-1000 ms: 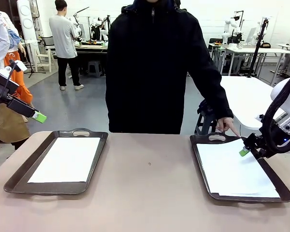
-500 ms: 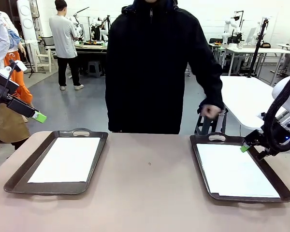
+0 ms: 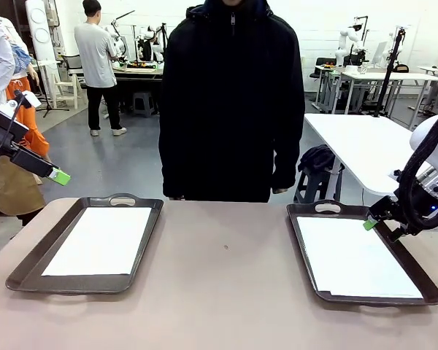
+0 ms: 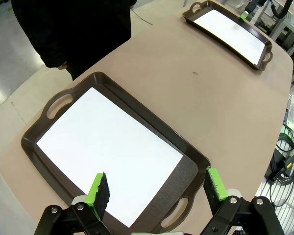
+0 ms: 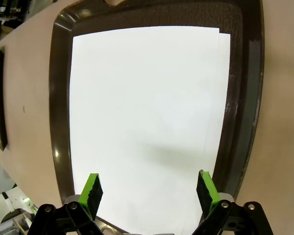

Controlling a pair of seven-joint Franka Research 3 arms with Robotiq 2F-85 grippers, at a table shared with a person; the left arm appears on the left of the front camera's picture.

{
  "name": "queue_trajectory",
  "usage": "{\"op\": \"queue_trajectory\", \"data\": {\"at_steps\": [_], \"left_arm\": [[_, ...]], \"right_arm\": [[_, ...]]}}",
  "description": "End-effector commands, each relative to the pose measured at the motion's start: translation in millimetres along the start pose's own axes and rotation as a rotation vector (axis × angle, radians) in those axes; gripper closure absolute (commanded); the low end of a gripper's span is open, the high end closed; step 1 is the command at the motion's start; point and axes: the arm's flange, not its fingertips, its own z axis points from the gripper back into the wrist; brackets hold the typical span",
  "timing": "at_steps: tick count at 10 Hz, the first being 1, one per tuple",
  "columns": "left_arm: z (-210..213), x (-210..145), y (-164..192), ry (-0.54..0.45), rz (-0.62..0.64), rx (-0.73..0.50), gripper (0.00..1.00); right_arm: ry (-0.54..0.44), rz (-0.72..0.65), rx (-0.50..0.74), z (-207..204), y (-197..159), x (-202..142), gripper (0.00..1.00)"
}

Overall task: Sort the A4 documents.
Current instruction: Place the A4 Paper in the designated Handle tray.

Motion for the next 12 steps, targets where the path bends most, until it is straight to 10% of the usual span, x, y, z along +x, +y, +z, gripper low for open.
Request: {"op": "queue_trajectory", "data": {"at_steps": [1,12], "left_arm": [[0.1,-1.5,-0.4,0.011,-0.012,0.007,0.00],[0.1,-1.5,-0.4,0.011,-0.012,0.007,0.00]], "right_arm": [[-0.004,0.004,0.009,0.0,0.1,0.0,0.00],[-0.004,0.004,0.009,0.0,0.1,0.0,0.00]]}}
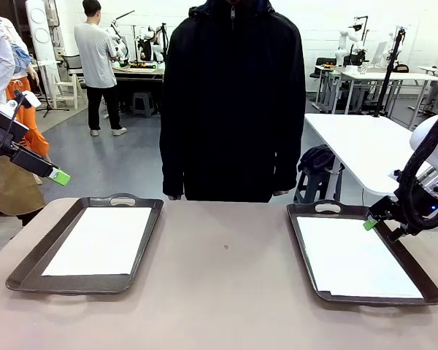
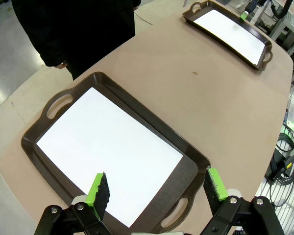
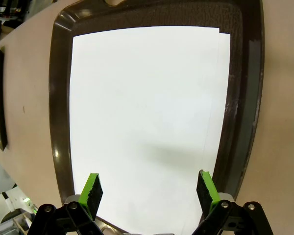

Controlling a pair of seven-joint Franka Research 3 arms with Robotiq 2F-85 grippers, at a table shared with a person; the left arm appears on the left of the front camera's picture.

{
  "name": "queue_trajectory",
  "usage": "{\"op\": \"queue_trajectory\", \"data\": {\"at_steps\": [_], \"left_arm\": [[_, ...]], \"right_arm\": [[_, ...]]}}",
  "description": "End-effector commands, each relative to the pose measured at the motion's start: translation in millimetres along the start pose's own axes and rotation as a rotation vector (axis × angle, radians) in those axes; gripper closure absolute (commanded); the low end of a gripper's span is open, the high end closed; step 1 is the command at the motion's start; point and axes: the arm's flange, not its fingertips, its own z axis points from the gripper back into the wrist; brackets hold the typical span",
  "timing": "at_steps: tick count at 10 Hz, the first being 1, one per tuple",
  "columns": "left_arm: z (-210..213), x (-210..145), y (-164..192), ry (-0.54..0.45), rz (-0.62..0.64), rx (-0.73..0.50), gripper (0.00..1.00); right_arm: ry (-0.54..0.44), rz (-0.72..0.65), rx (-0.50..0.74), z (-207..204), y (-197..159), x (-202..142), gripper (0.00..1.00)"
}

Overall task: Sort the A4 documents.
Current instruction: Place the A4 Paper in the designated Handle tray.

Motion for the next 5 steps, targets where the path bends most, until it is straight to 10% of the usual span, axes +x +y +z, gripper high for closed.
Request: {"op": "queue_trajectory", "data": {"at_steps": [1,5], "left_arm": [[0.1,-1.5,-0.4,0.011,-0.012,0.007,0.00],[0.1,-1.5,-0.4,0.011,-0.012,0.007,0.00]], "right_arm": [[-0.004,0.004,0.009,0.0,0.2,0.0,0.00],[-0.004,0.004,0.009,0.0,0.2,0.0,0.00]]}}
